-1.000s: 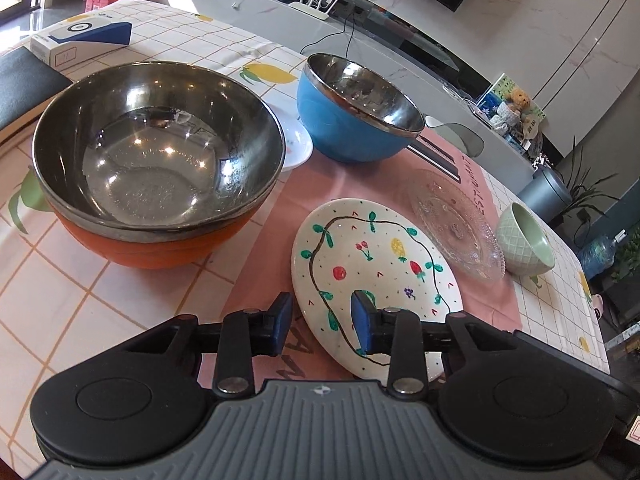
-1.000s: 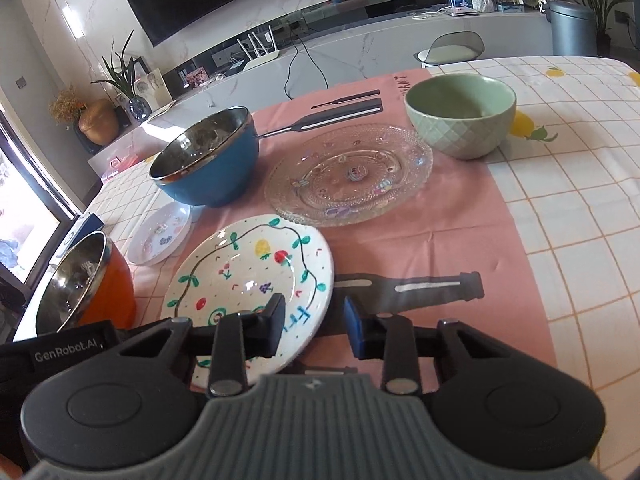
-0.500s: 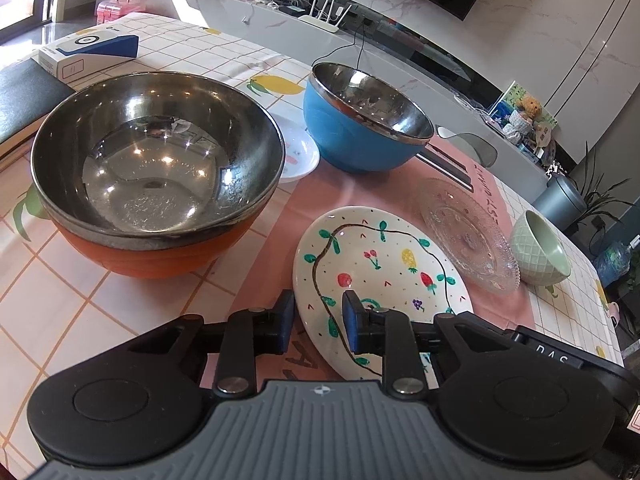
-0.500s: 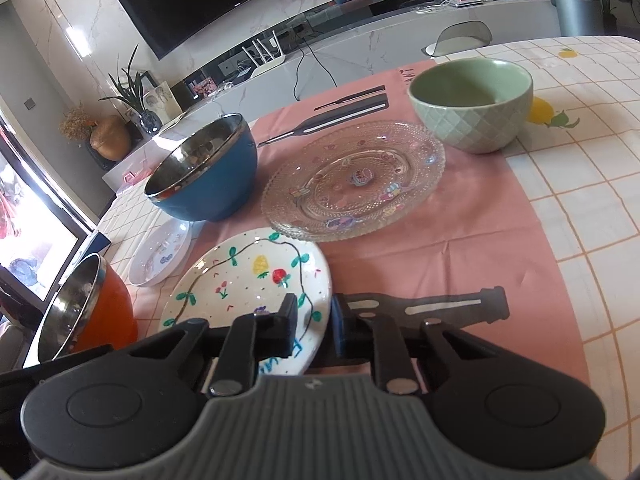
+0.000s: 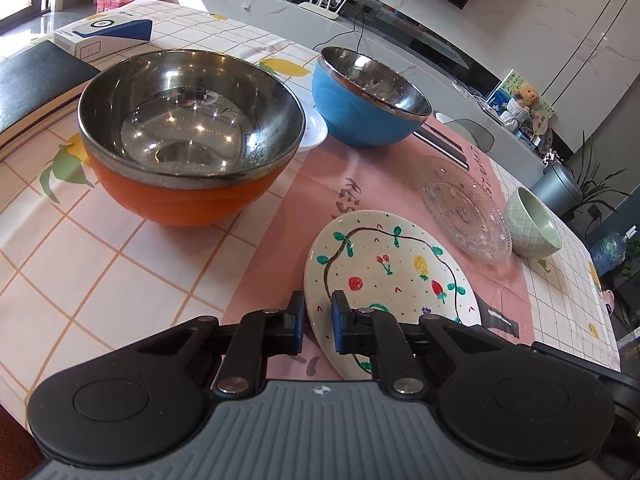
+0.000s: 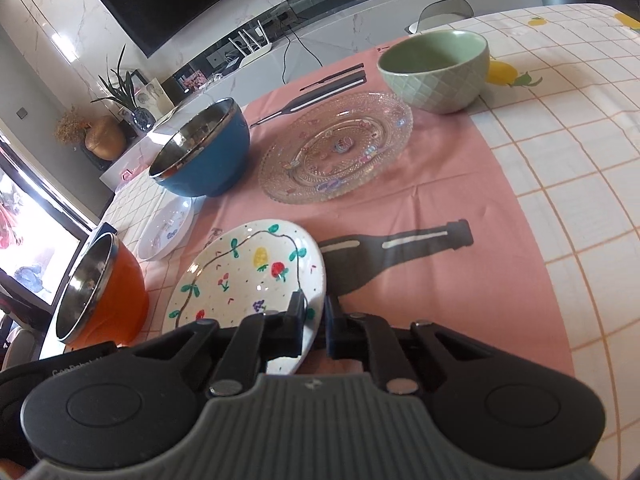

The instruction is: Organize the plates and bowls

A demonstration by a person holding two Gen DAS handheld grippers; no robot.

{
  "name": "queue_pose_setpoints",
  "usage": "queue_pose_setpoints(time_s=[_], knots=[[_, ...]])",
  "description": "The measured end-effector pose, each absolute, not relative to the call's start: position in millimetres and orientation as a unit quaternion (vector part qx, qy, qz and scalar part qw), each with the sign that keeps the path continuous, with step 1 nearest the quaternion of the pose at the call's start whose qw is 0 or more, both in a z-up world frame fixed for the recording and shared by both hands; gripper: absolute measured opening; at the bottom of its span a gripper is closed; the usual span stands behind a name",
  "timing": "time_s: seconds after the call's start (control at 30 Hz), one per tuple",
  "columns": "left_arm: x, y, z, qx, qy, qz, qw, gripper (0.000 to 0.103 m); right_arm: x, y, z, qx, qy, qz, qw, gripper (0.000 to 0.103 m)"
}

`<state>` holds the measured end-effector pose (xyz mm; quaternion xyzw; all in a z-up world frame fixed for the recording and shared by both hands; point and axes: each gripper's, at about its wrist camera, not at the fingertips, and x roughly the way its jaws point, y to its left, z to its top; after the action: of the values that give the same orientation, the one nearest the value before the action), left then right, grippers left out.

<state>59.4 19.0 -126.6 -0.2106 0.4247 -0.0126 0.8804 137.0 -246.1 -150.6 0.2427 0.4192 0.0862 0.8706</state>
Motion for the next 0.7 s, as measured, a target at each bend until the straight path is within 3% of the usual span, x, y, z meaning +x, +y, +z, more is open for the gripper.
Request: queue_pose_setpoints(time_s=[0.7], knots=[[25, 35, -124, -0.222, 0.439, -0.047, 0.869, 0.011, 93, -249, -140, 0.243, 0.438, 0.08, 0.862, 0.004]])
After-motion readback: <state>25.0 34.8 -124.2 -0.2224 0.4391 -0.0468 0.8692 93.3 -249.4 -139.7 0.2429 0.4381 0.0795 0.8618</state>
